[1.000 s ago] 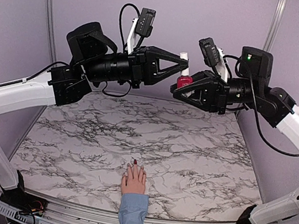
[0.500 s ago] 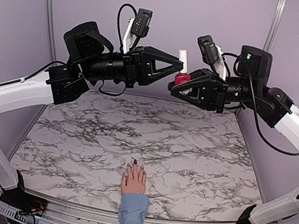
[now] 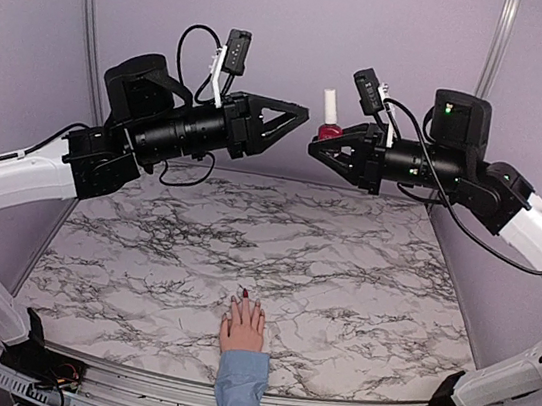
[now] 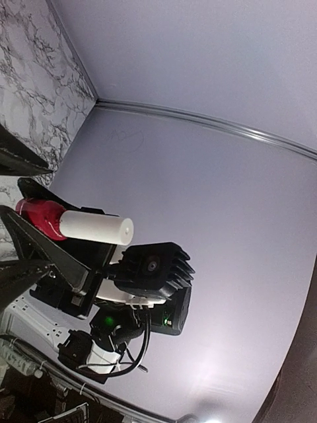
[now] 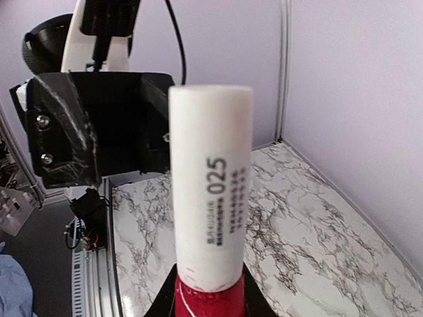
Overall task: Paint the nails
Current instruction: Screw the nail polish bottle cap onto the nail polish bottle.
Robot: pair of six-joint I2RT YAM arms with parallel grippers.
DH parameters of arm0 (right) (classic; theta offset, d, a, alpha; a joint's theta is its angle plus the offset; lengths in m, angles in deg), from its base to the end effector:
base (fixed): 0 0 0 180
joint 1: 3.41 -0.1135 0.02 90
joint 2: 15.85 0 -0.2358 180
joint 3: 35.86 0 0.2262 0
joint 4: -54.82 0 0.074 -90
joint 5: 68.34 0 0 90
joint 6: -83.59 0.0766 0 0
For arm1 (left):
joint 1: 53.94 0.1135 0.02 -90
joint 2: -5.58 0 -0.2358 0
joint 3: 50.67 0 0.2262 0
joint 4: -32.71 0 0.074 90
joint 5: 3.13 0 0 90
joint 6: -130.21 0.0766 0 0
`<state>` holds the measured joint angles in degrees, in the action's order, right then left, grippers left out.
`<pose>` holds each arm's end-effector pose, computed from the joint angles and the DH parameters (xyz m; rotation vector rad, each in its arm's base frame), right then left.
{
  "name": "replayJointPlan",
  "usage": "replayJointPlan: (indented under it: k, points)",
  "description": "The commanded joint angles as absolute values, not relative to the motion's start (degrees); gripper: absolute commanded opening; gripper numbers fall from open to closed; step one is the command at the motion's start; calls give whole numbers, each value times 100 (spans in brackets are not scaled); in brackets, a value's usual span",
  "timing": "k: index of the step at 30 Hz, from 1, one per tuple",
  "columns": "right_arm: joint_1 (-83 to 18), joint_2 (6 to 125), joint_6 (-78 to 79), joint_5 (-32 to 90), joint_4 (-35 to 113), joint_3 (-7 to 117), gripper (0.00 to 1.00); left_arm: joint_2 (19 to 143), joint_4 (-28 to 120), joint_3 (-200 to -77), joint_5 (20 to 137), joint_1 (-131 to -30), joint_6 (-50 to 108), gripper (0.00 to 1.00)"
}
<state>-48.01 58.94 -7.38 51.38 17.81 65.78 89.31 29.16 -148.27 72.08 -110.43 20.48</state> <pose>0.1857 0.2365 0.4184 -1.0600 1.4969 0.9978 0.1798 -0.3069 0.4464 0.6622 1.2245 -1.2922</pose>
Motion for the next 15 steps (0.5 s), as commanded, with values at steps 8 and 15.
replayJointPlan:
  k: [8, 15]
  points:
    - [-4811, 5900, -681, 3077, 1488, 6347, 0, 9407, 4104, -15706, 9688, -11623, 2106, 44]
    - [-4840, 5842, -568, 2893, 1366, 6300, 0, 9951, 4383, -16282, 10150, -11776, 1910, 44]
